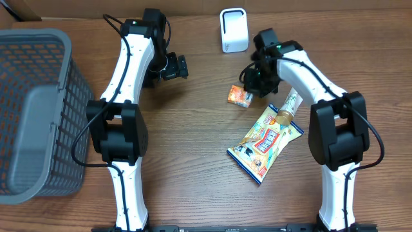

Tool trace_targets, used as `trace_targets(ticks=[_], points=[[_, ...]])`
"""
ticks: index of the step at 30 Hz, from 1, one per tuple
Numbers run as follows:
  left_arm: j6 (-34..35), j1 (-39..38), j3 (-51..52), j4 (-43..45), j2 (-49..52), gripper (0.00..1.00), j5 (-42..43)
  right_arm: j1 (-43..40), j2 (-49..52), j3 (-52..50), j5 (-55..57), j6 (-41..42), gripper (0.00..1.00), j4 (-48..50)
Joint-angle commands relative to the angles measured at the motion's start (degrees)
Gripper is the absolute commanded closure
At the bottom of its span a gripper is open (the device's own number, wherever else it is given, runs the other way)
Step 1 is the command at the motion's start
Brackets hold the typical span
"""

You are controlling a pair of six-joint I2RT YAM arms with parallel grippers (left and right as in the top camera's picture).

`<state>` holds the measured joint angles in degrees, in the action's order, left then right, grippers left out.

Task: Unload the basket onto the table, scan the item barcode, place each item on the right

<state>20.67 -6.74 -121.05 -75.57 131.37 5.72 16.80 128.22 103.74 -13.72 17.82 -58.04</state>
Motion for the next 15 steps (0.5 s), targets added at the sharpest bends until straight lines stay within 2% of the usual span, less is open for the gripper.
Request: trace_targets(ticks=[1,8,15], points=[[0.1,0.0,-0.2,0.0,-0.2,0.00,-0.4,-3.2,0.0,3.9,2.4,-0.2,0.96,2.8],[0.1,0.0,-0.2,0.0,-0.2,0.00,-0.3,-4.8,0.2,2.4,2.3,0.0,0.96,7.5],[0.1,0.0,-0.2,0.0,-0.2,0.00,-0.3,-1.9,1.5,-1.0,0.3,0.2,0.96,8.8]])
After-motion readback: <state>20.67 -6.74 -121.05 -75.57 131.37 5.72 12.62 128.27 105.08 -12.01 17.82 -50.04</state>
